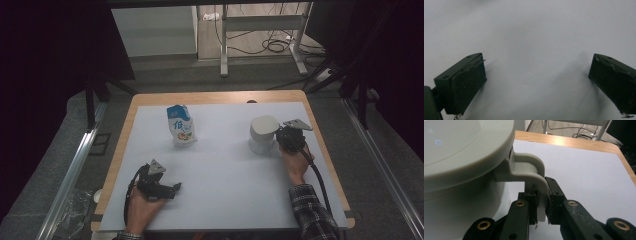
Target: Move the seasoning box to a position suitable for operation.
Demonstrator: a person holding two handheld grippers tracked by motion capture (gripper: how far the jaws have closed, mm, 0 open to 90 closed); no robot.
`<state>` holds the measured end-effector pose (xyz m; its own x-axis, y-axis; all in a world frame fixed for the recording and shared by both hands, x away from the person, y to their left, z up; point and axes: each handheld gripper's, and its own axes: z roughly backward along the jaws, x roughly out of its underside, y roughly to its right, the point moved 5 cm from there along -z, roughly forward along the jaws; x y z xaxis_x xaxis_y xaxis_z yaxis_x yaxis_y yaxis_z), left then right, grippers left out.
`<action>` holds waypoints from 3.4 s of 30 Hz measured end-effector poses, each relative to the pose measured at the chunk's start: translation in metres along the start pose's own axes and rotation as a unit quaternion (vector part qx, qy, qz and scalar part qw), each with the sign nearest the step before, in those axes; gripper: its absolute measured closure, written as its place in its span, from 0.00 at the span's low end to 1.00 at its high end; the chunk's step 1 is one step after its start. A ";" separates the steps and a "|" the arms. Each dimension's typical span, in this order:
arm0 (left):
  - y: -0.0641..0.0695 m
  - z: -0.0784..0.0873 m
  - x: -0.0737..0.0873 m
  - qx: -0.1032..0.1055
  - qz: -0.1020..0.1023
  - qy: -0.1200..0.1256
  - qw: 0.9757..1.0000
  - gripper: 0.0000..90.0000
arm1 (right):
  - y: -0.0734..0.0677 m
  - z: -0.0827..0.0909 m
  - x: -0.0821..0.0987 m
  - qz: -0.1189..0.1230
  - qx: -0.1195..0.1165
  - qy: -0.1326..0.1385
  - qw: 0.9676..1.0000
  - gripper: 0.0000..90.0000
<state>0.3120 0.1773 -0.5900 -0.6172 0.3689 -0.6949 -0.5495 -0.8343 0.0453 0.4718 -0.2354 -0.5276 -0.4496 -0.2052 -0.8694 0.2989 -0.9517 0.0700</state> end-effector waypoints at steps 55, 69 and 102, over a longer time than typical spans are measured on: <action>0.000 0.000 0.000 0.000 0.000 -0.001 1.000 0.01 | -0.076 0.061 0.039 -0.008 -0.113 -0.004 0.994 0.88; 0.000 0.000 0.000 -0.001 0.000 -0.001 1.000 0.01 | -0.073 0.068 0.039 0.004 -0.137 -0.003 0.991 0.73; 0.000 0.000 0.000 -0.001 -0.001 -0.001 1.000 0.01 | -0.046 0.101 0.005 0.037 -0.191 -0.030 0.980 0.88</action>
<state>0.3119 0.1773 -0.5900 -0.6178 0.3710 -0.6934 -0.5494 -0.8345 0.0430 0.3713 -0.2160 -0.4858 -0.4590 -0.2946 -0.8382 0.6218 -0.7804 -0.0662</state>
